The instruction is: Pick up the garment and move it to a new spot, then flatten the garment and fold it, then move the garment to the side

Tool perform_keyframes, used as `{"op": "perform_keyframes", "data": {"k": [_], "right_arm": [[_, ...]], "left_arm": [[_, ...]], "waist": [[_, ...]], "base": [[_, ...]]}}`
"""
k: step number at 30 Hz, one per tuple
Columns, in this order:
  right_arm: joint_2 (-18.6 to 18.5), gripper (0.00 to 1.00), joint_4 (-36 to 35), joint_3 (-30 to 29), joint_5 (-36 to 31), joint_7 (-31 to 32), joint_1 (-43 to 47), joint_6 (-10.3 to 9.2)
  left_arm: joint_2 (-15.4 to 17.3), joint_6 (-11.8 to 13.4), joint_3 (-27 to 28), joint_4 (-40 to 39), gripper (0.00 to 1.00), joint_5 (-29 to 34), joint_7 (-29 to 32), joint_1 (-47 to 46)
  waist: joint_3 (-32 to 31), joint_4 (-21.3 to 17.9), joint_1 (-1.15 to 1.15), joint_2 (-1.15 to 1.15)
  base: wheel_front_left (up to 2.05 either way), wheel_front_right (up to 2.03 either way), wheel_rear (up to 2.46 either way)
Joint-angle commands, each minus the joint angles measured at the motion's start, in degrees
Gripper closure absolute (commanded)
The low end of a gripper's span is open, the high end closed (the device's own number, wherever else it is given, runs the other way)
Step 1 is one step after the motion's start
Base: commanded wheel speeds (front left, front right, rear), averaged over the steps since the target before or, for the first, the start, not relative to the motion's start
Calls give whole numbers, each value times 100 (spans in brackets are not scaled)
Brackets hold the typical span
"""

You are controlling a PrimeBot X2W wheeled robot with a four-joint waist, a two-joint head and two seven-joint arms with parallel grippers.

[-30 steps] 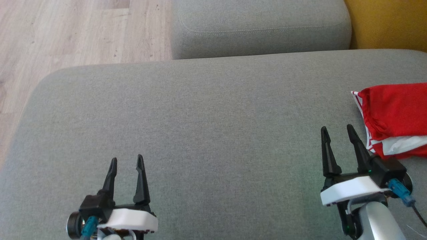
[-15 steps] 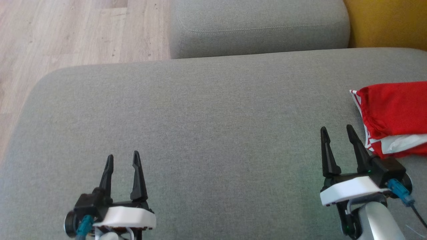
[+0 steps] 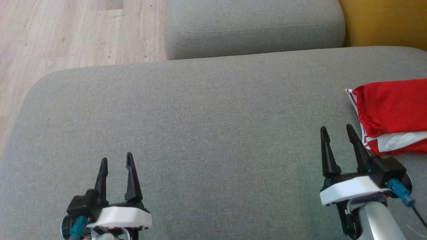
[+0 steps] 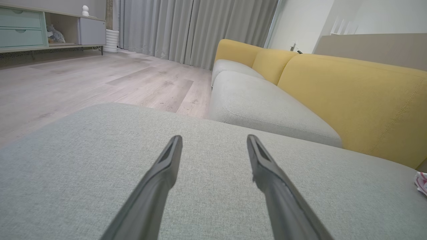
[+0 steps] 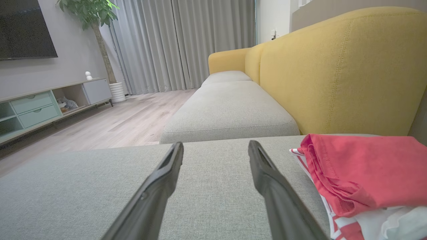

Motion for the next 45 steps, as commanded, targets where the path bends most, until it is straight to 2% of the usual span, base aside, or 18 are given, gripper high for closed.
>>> {"op": "perform_keyframes", "data": {"k": [1,6,7,10,45], "right_arm": [[-20,0,-207,145,35,-63,-126,39],[-20,0,-199,152,40,-63,-133,39],[0,100,11,4,9,0,1,0],[4,100,267,2,29,17,79,-1],[-3,100,95,-241,2410,598,32,10]], "left_arm": [[19,-8,203,-131,0,-48,-55,-151],[19,7,211,-93,0,-135,-55,-173],[-1,3,1,48,100,-133,1,-1],[-4,-2,-8,306,100,-154,35,64],[2,-310,435,153,100,-2108,614,-74]], "waist": [[2,-4,0,0],[5,-16,0,0],[5,-16,0,0],[5,-17,0,0],[15,6,0,0]], "base": [[0,0,0],[0,0,0],[0,0,0],[0,0,0],[0,0,0]]}}
